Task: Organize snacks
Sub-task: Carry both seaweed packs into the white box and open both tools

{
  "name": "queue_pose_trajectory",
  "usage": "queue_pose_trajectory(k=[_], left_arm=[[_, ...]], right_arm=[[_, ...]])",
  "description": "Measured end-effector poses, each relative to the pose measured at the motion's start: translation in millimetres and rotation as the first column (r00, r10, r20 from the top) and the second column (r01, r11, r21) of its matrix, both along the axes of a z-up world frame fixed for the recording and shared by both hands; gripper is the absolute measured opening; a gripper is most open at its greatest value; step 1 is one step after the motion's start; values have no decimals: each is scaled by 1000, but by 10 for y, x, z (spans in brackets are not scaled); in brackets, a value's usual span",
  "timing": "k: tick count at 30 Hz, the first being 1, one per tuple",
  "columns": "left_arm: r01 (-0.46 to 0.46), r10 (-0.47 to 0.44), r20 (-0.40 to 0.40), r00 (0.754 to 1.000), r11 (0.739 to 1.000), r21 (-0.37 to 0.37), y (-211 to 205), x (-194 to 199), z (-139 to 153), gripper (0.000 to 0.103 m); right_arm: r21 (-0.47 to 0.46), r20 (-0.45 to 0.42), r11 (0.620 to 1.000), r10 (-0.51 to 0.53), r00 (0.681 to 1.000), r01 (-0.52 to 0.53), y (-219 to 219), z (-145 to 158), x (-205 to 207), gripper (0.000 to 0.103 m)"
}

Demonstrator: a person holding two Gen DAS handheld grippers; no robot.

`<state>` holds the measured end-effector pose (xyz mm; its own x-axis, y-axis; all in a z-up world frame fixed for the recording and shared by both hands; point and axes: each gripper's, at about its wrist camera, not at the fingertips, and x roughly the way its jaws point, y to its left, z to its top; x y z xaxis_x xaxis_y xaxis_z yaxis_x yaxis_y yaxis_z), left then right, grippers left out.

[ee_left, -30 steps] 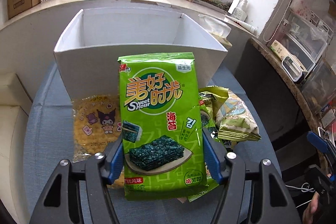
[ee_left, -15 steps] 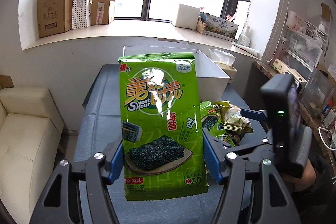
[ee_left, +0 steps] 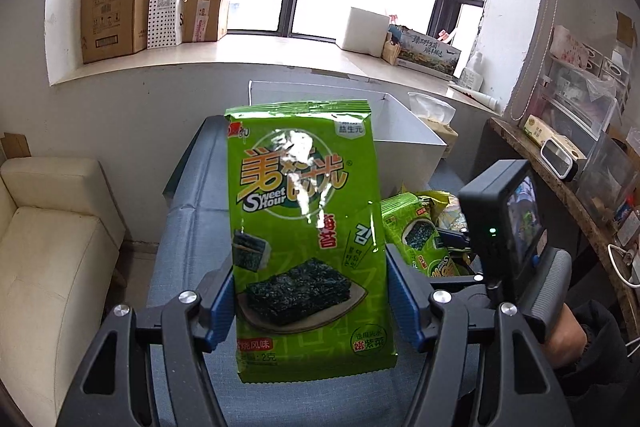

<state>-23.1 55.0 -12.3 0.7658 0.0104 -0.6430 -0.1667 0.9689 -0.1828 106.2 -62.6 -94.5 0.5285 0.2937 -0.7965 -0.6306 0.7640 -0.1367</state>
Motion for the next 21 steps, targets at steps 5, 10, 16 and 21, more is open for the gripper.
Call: queue_pose_trajectory(k=[5, 10, 16, 21], left_arm=[[5, -5, -6, 1000, 1000, 4, -42, 39, -16, 71], [36, -36, -6, 999, 999, -11, -68, 98, 15, 71], [61, -62, 26, 998, 998, 14, -47, 504, 348, 71], [70, -70, 17, 997, 997, 11, 110, 1262, 574, 71]], right_arm=[[150, -35, 989, 9, 999, -4, -246, 149, -66, 69], [326, -104, 945, 21, 994, 15, -525, 410, -41, 69], [474, -94, 880, 17, 995, 29, -715, 856, 235, 69], [484, -54, 872, -58, 997, 77, -540, 1196, 847, 70]])
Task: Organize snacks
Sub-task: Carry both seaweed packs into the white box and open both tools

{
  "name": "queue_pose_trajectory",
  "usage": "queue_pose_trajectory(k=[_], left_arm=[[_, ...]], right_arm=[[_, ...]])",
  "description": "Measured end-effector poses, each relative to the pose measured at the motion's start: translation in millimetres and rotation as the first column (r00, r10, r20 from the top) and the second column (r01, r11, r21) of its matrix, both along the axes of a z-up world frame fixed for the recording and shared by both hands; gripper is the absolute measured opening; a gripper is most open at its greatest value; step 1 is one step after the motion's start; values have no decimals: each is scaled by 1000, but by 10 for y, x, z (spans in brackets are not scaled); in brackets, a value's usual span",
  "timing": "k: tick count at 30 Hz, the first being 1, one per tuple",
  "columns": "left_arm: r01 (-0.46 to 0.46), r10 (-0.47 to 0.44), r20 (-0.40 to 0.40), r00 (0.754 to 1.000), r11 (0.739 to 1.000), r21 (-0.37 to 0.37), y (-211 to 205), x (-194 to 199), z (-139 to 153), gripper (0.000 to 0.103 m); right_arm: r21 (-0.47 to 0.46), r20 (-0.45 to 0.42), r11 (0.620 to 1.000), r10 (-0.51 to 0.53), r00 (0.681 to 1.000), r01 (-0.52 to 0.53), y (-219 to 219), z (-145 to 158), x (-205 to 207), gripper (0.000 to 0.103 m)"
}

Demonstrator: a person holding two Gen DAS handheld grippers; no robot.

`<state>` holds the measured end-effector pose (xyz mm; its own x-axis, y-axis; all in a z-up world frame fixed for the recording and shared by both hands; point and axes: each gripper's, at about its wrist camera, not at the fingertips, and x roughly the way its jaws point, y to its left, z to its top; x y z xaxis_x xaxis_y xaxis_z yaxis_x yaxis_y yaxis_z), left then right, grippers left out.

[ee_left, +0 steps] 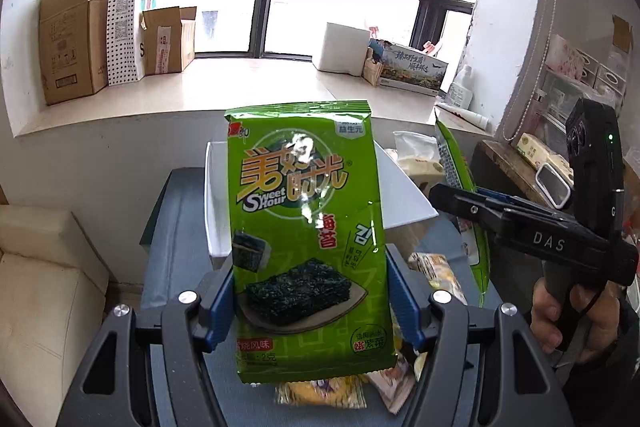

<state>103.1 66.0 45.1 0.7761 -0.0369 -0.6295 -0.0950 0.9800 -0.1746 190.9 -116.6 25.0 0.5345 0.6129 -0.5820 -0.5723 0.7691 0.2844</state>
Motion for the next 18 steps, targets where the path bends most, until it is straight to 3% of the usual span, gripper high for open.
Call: queue_pose_trajectory(k=[6, 11, 13, 14, 18], left_arm=[[-25, 28, -73, 997, 999, 43, 188, 962, -110, 71], [-50, 51, -118, 992, 999, 8, 356, 1411, -364, 75], [-60, 61, -149, 987, 998, 11, 390, 1474, -488, 95], [-74, 77, -142, 987, 997, 26, 406, 1465, -520, 103], [-83, 86, -129, 988, 996, 30, 439, 1341, -611, 103]], right_arm=[[-107, -60, 994, -34, 998, 27, 329, -15, 919, 70], [-161, -63, 987, -36, 997, 26, 504, -162, 1322, 74], [-187, -90, 982, -52, 995, 34, 517, -239, 1402, 96], [-210, -81, 975, -86, 993, 67, 499, -249, 1419, 97], [-176, -50, 978, -122, 991, 111, 318, -175, 1408, 103]])
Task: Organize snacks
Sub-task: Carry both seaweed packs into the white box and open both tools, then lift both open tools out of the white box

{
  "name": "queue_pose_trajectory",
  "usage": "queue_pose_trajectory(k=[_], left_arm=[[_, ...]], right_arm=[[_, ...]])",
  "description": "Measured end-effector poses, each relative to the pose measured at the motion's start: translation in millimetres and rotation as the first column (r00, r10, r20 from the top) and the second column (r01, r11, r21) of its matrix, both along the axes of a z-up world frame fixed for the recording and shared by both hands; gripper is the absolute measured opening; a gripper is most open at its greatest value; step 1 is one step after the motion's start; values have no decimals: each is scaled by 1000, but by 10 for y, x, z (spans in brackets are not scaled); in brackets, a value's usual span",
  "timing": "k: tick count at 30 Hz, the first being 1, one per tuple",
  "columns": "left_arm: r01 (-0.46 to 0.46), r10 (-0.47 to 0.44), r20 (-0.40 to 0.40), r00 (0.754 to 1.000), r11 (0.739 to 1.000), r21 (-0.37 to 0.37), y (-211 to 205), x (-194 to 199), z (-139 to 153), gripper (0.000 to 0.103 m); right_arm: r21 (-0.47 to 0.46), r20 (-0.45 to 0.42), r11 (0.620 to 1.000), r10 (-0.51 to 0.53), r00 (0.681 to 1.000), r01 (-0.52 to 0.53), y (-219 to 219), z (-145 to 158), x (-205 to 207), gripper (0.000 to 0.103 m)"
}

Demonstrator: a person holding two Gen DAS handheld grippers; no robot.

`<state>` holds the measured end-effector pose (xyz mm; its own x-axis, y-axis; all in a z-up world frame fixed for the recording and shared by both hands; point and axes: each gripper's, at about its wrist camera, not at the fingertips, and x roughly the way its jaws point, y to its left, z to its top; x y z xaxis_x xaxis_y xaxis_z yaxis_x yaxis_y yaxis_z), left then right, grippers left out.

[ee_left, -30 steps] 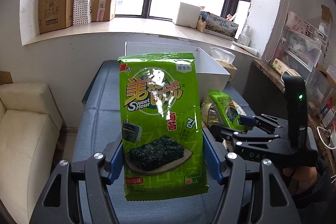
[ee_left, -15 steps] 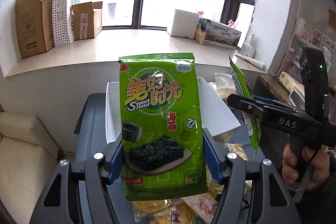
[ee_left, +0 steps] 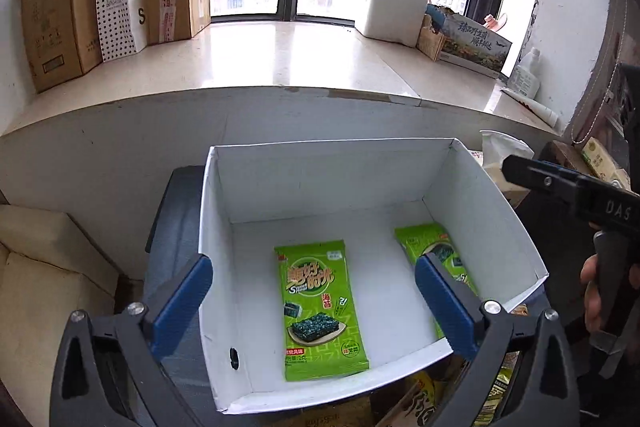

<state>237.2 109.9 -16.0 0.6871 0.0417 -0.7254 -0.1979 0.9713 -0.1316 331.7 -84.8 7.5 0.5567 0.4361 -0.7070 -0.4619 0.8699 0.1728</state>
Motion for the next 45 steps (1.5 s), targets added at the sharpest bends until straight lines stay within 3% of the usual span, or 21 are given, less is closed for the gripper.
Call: queue_pose_trajectory(k=[11, 14, 18, 24, 30, 35, 39, 43, 45], left_arm=[[35, -33, 69, 997, 999, -31, -105, -298, 218, 103], [80, -77, 91, 993, 996, -31, -238, -474, 294, 103], [131, -131, 106, 986, 991, 0, -492, -761, 425, 103], [155, -159, 152, 976, 987, 40, -825, -1305, 571, 103], [157, -154, 175, 973, 988, -1, -997, -1802, 486, 103], [148, -142, 175, 974, 989, -22, -1046, -2076, 406, 103], [137, -133, 162, 978, 990, -17, -1065, -2191, 341, 103], [131, -127, 162, 979, 991, -11, -1053, -2260, 321, 103], [131, -128, 162, 978, 991, -7, -1057, -2287, 304, 103]], right_arm=[[170, 134, 985, 17, 991, -39, -367, 537, -408, 103], [168, 202, 985, 14, 979, -49, -456, 622, -659, 103], [169, 208, 982, 46, 977, -82, -584, 611, -993, 103], [185, 203, 976, 79, 976, -118, -903, 465, -1559, 103], [166, 207, 982, 57, 977, -93, -1233, 191, -2114, 103], [200, 144, 977, 40, 989, -68, -1455, -81, -2432, 103], [190, 124, 981, -1, 992, -23, -1589, -288, -2550, 103], [174, 28, 984, -47, 999, 41, -1710, -549, -2432, 103], [213, -28, 975, -59, 998, 64, -1781, -668, -2335, 103]])
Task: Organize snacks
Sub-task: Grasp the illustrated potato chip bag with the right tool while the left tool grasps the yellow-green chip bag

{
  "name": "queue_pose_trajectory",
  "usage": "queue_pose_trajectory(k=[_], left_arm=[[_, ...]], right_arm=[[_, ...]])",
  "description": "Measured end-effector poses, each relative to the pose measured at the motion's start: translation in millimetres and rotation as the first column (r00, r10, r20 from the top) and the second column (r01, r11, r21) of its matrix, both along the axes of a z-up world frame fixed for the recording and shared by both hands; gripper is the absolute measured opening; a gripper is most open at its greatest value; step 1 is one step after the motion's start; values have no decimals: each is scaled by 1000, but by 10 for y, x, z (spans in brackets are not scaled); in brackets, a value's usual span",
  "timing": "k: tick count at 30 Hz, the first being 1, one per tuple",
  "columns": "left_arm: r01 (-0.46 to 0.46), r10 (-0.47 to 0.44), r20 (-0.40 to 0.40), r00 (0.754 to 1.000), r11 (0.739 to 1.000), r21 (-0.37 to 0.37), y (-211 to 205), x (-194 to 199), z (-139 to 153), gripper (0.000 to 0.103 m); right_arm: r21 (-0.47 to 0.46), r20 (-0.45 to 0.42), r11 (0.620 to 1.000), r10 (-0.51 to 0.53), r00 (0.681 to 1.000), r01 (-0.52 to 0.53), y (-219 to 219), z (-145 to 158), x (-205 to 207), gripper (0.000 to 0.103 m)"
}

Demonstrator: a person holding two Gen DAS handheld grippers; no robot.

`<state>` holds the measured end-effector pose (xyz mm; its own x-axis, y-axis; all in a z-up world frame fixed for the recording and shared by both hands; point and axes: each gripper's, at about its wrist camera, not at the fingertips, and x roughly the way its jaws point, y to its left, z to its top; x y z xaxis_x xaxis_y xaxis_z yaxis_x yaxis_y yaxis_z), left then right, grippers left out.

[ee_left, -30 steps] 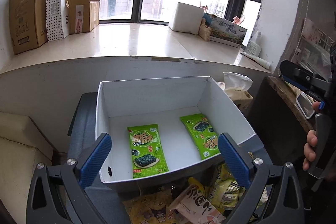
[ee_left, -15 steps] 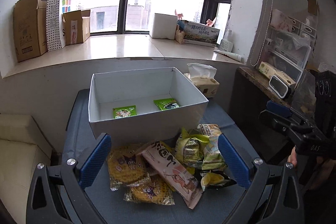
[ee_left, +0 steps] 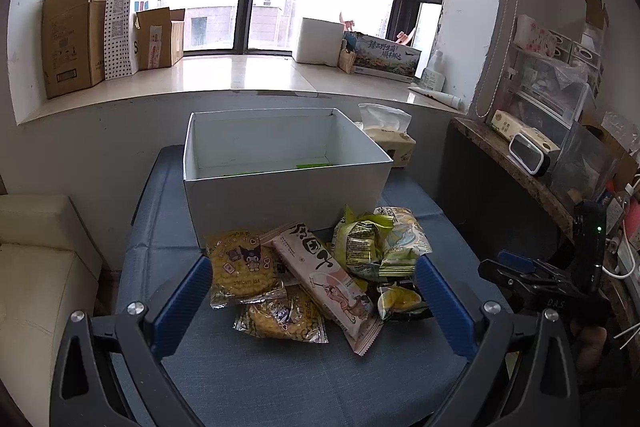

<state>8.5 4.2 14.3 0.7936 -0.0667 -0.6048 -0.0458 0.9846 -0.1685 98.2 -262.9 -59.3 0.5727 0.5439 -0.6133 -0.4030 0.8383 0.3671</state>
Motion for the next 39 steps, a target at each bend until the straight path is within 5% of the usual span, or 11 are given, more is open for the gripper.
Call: queue_pose_trajectory(k=[15, 20, 25, 30, 39], left_arm=[[29, -27, -42, 999, 999, 34, -119, -6, -179, 103], [24, -23, -62, 998, 1000, 15, -81, 27, -243, 103], [21, -20, -70, 997, 1000, 14, -62, 38, -285, 103], [16, -16, -80, 997, 1000, 2, -35, 57, -336, 103], [77, -76, -120, 990, 997, 6, -238, 351, -463, 103]], right_arm=[[246, -326, 967, 19, 945, 65, 285, -552, 1057, 103], [155, -310, 986, -8, 951, 59, 497, -585, 1271, 97], [41, -338, 999, 16, 941, -2, 663, -776, 1545, 62], [76, -259, 997, -10, 966, 31, 527, -627, 1461, 47], [246, -155, 969, 33, 987, 6, 181, -90, 1201, 43]])
